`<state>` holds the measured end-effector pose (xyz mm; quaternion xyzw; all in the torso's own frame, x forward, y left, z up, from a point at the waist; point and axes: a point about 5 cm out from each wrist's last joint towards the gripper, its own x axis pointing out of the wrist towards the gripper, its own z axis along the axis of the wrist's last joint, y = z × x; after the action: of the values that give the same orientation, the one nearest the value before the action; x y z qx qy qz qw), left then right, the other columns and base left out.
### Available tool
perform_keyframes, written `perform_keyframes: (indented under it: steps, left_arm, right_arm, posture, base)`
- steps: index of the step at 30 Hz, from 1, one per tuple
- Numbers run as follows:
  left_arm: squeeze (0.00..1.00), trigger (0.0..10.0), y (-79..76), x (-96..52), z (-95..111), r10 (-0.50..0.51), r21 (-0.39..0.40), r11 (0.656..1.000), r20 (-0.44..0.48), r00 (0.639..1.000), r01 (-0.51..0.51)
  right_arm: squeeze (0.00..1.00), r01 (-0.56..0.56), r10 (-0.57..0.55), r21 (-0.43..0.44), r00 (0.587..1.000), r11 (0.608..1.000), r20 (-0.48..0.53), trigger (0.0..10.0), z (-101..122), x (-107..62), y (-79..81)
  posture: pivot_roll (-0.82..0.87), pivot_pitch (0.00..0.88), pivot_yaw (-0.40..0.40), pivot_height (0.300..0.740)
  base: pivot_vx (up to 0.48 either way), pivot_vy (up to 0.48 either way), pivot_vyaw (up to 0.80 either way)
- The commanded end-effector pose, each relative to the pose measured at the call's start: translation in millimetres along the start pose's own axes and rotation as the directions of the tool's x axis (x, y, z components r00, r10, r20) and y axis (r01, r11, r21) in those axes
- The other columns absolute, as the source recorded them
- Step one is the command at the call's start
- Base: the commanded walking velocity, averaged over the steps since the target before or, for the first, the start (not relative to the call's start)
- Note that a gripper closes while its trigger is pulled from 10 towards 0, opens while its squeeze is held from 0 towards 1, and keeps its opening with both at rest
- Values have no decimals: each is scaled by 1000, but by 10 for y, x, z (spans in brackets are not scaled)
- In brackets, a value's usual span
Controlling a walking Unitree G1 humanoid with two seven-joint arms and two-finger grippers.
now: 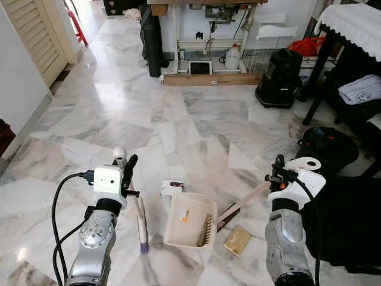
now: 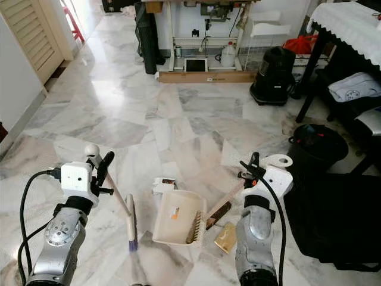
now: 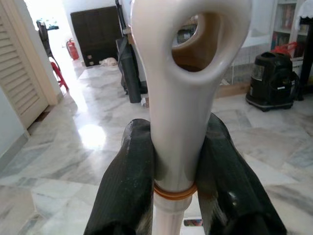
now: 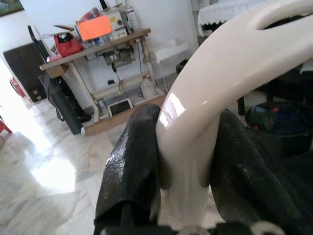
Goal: Sweep floor
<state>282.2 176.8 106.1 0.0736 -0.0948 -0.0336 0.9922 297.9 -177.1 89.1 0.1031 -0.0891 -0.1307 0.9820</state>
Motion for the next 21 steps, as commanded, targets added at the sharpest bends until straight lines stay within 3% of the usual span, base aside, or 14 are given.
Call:
perform_keyframes:
  steps: [1,3,21]
  left_arm:
    - [0,10000,-2,46,108,-31,52,998,62,998,28]
    - [0,10000,-3,41,120,-34,56,998,66,997,30]
    - [0,10000,-19,60,93,6,24,1000,68,998,-7]
  right_arm:
    - [0,-25,27,-16,997,1000,77,10000,155,54,67]
    - [0,-29,30,-20,996,999,79,10000,156,48,69]
    - [0,-28,29,-16,998,999,61,10000,169,73,46]
  posture:
    - [112,0,31,740]
    - [113,0,31,740]
    - [112,0,6,740]
  base:
    - [0,0,0]
    - [0,0,0]
    - [0,0,794]
